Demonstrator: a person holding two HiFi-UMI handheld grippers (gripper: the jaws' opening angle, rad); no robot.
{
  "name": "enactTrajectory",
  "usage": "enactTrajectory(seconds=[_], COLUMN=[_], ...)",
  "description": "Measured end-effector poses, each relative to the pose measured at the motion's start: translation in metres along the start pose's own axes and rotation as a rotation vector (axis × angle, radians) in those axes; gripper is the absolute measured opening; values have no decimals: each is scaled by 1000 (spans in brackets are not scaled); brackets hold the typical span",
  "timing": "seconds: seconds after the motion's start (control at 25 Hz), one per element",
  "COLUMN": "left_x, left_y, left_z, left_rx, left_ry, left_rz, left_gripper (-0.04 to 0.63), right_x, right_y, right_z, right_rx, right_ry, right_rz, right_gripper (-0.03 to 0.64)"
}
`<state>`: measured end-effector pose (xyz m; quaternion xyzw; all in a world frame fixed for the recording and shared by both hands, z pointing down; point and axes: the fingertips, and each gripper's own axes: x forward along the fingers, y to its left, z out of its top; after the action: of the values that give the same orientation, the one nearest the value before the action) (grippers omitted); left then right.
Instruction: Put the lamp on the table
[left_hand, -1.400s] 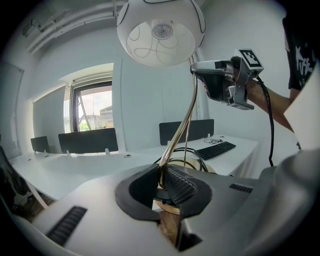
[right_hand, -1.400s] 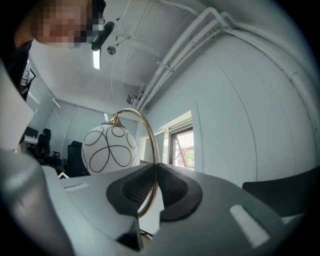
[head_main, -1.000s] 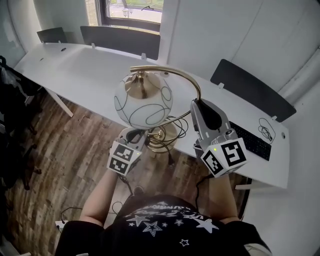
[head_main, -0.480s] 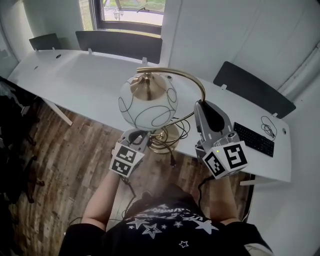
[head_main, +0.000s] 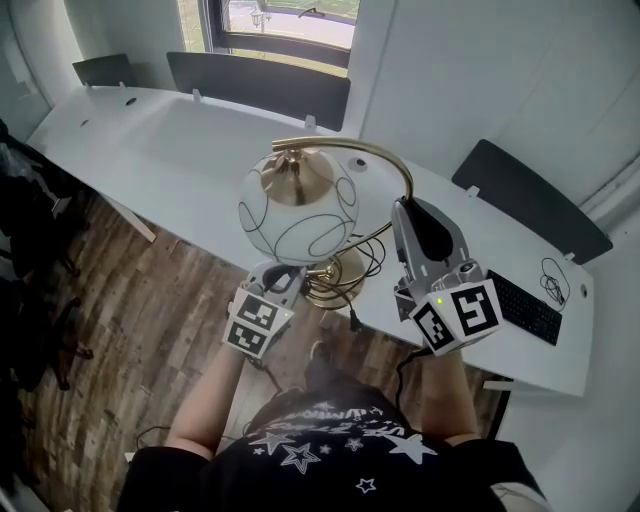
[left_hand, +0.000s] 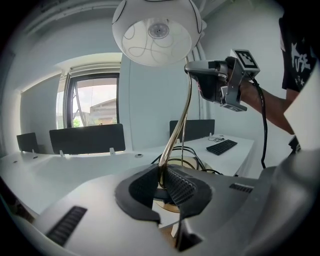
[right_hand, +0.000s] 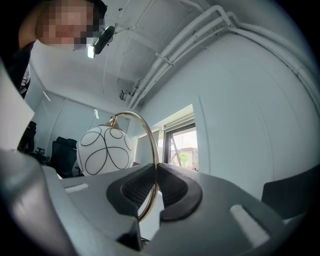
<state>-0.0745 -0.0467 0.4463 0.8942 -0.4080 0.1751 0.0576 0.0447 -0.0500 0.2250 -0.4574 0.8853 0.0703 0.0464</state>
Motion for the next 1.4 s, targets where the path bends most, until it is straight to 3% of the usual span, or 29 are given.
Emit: enactTrajectory(seconds=[0.24,0.8,1.4], left_x=[29,97,131], left_y=[38,75,87], left_z=[7,30,23], left_rx=[1,-7,-29], left_ry=[37,91,105], left_rz=[55,113,60], left_gripper=[42,41,43], right_x=[42,102,113], right_y=[-23,-98,-122], right_z=[-11,-34,-57], right_rx=[0,63,87], right_ry=[-12,-35,-25], right_rz=[62,149,63], right_gripper=[31,31,31])
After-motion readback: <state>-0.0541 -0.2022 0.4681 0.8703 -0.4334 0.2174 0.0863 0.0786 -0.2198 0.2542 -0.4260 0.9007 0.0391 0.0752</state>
